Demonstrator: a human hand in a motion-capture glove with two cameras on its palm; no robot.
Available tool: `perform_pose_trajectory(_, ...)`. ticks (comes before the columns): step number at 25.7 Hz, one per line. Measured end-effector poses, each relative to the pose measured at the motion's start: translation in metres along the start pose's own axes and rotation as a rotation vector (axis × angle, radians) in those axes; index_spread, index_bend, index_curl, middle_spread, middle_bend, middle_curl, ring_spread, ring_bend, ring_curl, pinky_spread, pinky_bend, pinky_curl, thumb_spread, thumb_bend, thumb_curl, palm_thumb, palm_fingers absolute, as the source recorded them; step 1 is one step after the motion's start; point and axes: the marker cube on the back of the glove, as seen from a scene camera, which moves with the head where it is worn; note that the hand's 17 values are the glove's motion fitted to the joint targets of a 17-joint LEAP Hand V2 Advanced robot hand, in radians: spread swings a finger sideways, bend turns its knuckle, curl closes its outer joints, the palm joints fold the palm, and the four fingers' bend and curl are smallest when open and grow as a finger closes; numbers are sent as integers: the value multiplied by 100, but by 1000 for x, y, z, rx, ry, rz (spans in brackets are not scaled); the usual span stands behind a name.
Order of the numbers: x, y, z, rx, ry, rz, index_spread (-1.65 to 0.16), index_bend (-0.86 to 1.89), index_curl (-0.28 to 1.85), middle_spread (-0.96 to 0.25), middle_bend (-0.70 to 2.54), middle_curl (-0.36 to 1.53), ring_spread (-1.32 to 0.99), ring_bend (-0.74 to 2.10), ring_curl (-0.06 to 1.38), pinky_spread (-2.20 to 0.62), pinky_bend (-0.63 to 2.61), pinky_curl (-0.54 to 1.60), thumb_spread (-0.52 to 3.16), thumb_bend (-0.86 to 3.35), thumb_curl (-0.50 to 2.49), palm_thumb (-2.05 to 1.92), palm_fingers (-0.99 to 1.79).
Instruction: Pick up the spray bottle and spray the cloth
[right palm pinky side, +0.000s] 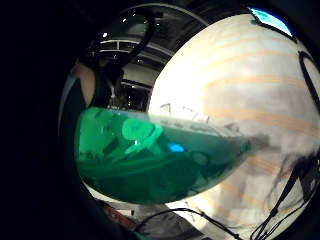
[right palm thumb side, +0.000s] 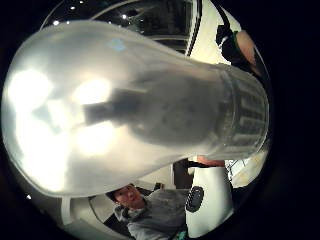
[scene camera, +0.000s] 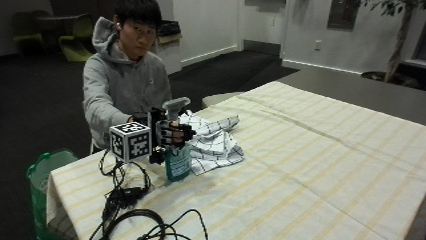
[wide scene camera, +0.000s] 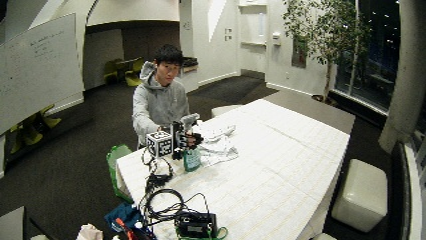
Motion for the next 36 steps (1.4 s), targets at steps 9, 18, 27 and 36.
perform_pose_trajectory(9,-1,6,-16,-6,4,-9,-29,13,26,-9,27,39,-9,44,38,3,39,36,81,-2,43,93,69)
perform_pose_trajectory(18,1,-11,5,-87,19,-8,-32,12,23,-9,22,37,-8,44,35,9,39,34,80,-3,43,91,63)
perform_pose_trajectory(27,-22,-18,48,-190,203,-17,-23,24,32,-9,46,45,-13,48,37,-10,32,33,60,-2,51,100,136)
perform_pose_trajectory(36,-56,-1,108,-367,712,-91,-18,38,43,-9,56,51,-14,60,44,-20,36,38,34,-3,58,100,146)
